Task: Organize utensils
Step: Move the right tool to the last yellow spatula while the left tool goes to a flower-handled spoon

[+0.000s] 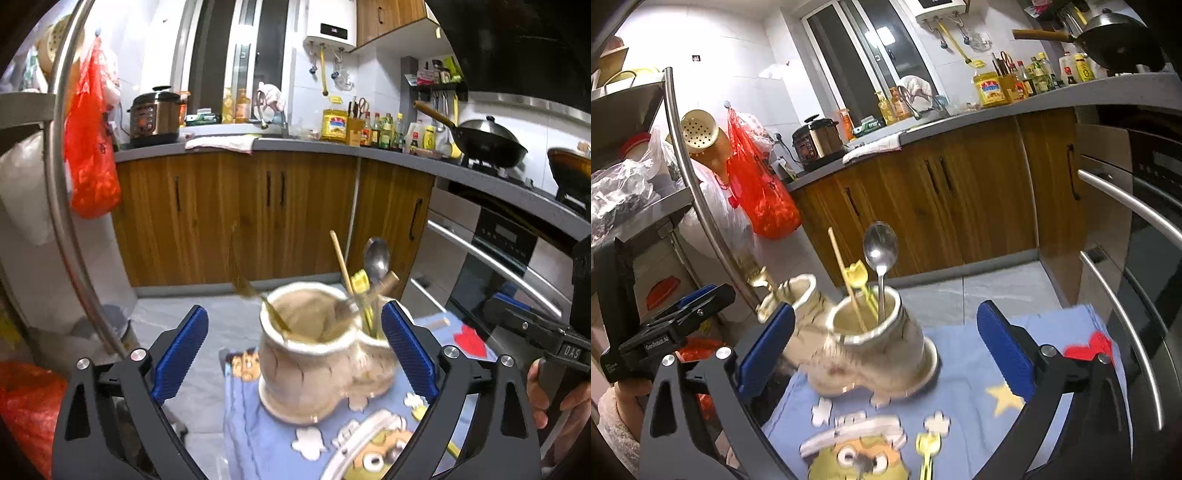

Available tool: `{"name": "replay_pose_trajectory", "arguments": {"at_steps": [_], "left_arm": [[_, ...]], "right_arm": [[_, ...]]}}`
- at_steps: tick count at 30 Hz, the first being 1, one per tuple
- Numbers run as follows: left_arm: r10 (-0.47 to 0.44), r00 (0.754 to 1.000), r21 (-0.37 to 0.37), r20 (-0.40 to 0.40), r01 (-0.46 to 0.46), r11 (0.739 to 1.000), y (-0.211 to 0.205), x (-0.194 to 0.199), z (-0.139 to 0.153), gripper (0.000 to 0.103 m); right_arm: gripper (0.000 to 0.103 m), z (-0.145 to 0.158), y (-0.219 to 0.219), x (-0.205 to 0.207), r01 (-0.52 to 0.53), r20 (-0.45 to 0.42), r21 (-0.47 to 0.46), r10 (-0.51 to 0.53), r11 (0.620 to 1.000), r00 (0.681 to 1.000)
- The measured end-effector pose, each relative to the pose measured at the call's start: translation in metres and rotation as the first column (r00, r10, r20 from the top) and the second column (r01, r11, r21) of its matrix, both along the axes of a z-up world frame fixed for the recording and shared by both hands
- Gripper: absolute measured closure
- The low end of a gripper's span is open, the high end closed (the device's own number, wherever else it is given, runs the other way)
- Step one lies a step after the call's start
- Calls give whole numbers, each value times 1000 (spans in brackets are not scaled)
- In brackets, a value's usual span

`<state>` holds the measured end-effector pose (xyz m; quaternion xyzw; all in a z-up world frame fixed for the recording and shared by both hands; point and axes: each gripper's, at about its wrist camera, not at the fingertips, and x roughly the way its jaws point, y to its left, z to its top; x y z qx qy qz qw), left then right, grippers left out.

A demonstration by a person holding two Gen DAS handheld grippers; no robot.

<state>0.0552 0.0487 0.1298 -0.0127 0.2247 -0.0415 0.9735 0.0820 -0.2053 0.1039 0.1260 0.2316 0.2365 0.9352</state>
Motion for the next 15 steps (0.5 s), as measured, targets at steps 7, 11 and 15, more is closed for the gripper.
{"name": "replay_pose_trajectory", "arguments": {"at_steps": [7,11,15], "left_arm": [[-1,999,35,-44,3,999,-24,-41,-18,6],[-5,997,52,-75,9,999,-36,-58,-31,5],[-14,992,33,-122,19,999,-44,-67,-48,5]], "right_arm": [[6,-10,-11,-39,53,-28,-71,-55,996,998],[5,-20,-22,-52,69,-58,-71,-73,995,996],[5,-34,-25,-57,81,-87,-105,-90,991,992]]}}
